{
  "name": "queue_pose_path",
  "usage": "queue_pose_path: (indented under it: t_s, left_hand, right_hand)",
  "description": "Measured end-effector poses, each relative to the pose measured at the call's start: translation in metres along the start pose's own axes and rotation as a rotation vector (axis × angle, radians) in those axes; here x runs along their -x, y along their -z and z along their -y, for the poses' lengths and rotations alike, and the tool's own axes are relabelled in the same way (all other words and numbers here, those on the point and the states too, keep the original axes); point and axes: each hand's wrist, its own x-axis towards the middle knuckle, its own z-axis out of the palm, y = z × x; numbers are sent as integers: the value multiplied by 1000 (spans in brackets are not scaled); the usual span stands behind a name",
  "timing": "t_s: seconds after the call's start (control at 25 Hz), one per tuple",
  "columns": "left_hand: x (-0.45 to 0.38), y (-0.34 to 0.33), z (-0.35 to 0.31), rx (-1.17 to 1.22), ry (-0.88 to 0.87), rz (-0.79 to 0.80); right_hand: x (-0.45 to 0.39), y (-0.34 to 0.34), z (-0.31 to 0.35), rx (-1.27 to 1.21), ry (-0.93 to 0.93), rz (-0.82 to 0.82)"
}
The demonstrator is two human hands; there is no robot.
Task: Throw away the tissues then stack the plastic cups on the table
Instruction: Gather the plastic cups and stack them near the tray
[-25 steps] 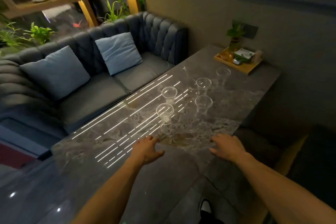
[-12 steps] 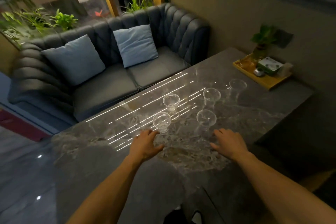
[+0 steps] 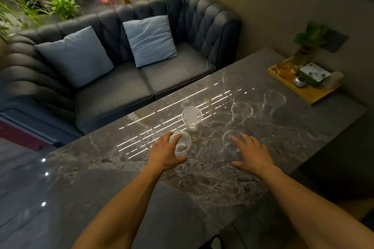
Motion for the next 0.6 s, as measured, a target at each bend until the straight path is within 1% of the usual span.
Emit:
queue_pose_path:
  t_s: [0.28, 0.44, 0.6]
  left_hand:
    - [-36, -11, 3, -30, -34, 83]
    - [-45, -14, 7, -35, -74, 76]
    - [-50, -14, 8, -20, -96, 64]
  right_hand:
    - [-32, -7, 2, -3, -14, 107]
    - [-43, -7, 4, -18, -11, 30]
    - [-51, -3, 5, -37, -19, 36]
